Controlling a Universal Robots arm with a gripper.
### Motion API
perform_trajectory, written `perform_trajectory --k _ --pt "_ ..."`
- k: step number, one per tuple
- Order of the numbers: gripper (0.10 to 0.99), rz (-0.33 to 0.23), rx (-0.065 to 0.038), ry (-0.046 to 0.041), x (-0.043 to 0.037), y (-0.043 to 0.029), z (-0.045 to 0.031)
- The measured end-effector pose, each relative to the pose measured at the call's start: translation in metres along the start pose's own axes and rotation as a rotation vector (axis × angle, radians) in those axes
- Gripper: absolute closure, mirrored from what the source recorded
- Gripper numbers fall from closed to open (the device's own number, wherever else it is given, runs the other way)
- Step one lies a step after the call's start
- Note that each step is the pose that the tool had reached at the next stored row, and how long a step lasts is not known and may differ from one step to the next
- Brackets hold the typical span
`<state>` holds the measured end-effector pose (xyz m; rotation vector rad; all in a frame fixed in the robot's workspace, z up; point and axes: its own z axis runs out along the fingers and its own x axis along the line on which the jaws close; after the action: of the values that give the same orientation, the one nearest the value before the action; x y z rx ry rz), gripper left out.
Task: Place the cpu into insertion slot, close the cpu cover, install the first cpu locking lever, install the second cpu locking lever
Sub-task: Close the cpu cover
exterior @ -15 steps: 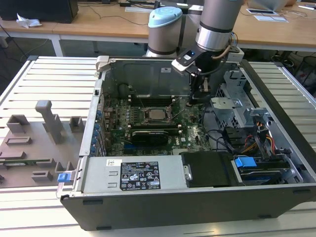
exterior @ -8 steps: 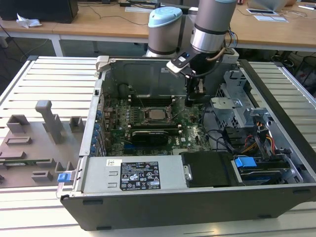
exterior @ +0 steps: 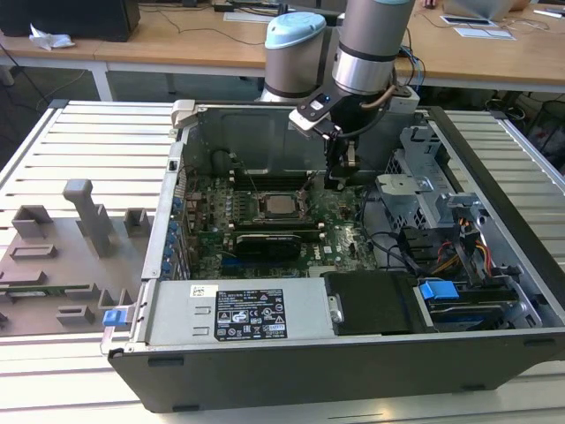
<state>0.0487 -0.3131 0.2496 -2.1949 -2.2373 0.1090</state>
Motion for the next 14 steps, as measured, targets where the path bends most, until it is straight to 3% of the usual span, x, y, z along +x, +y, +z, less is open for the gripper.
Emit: perform_trajectory --k 14 --pt "0.980 0.000 0.000 0.0000 0.0004 -0.0183 0.0009"
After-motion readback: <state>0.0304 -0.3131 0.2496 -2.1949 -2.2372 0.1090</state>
